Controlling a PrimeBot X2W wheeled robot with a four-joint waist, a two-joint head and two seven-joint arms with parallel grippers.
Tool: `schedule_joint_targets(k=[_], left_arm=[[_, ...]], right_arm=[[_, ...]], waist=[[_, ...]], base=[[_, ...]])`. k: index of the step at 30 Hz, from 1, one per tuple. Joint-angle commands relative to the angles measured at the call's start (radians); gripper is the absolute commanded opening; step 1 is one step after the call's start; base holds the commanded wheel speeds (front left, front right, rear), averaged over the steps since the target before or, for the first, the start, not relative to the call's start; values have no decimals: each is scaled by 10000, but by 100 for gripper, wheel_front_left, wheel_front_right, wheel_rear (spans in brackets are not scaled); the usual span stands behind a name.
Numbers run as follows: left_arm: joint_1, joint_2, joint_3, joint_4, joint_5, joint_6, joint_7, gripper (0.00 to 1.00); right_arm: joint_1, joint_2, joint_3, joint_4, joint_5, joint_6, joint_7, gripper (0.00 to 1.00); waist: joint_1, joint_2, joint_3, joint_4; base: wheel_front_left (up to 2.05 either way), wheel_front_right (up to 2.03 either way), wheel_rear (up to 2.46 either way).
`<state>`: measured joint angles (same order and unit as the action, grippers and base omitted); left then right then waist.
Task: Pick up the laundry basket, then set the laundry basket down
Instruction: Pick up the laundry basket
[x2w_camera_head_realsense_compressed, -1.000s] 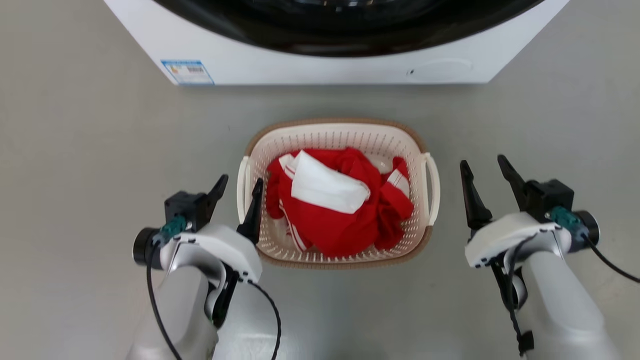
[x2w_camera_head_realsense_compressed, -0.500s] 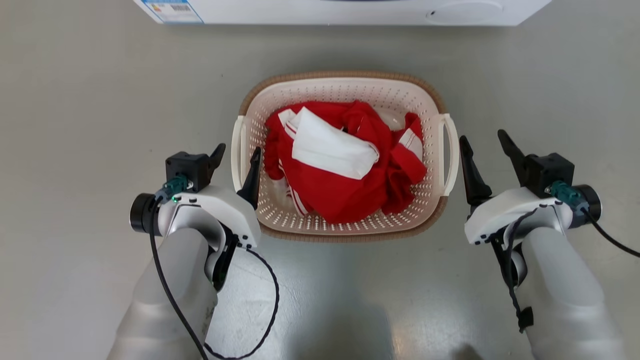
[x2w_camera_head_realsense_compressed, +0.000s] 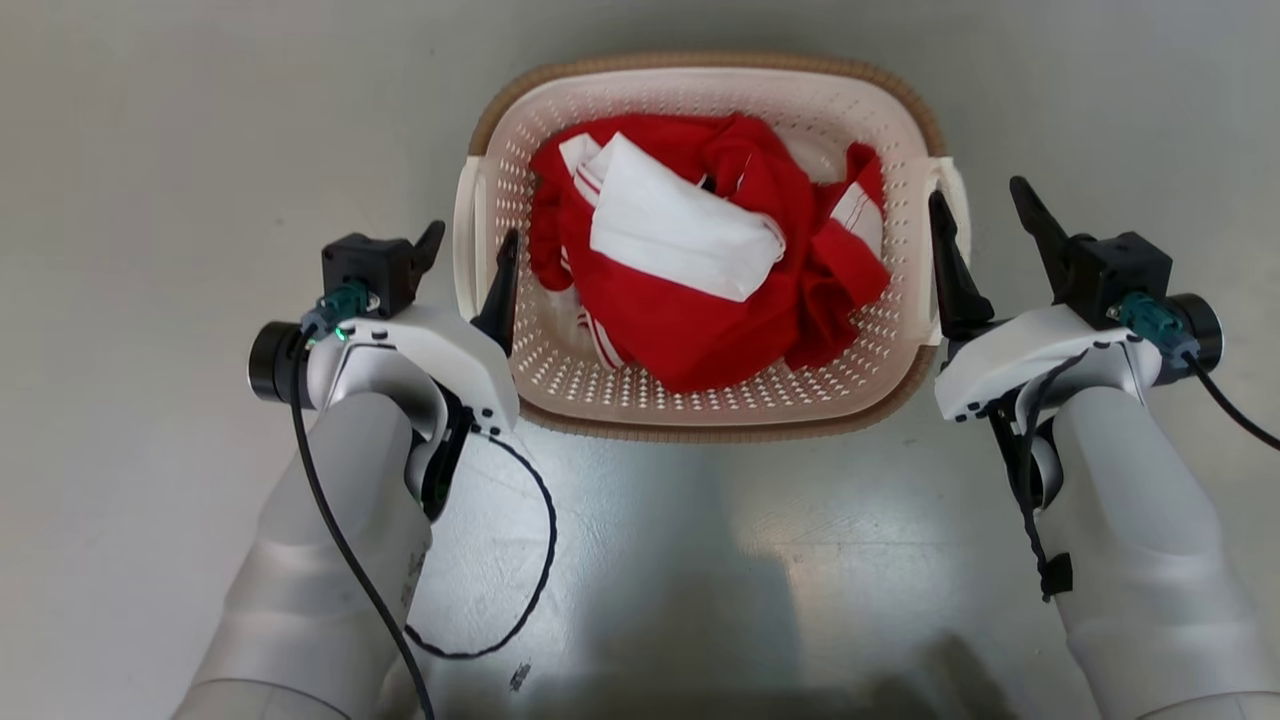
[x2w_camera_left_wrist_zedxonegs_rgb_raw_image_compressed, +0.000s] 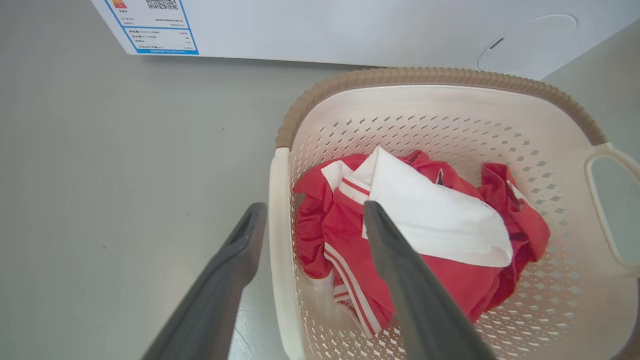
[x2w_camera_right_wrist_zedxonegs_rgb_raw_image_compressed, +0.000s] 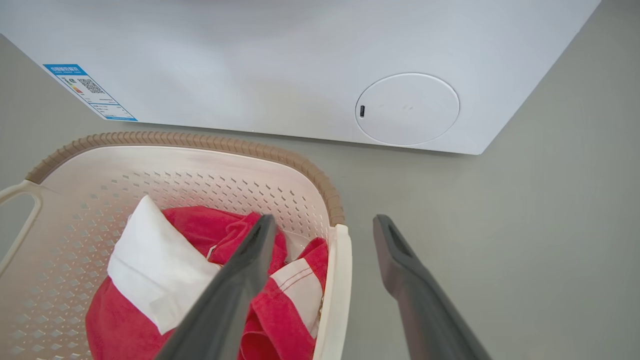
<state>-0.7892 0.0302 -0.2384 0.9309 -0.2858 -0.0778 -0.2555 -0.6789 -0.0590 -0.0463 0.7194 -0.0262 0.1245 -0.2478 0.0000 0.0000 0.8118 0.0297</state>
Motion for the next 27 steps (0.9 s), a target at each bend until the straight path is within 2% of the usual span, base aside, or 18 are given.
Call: schedule_joint_targets(k=[1, 27], left_arm=[[-36, 200, 245, -68, -3, 69, -63, 100], [-725, 204, 407, 346, 521, -32, -63, 100]], right_arm=[[145, 87, 234, -200, -54, 62, -139, 100], [-55, 87, 339, -19, 270, 62, -139, 100]], waist=[[0, 0, 181, 59], [0, 0, 962, 29]], base=[[0, 0, 0], [0, 0, 0]])
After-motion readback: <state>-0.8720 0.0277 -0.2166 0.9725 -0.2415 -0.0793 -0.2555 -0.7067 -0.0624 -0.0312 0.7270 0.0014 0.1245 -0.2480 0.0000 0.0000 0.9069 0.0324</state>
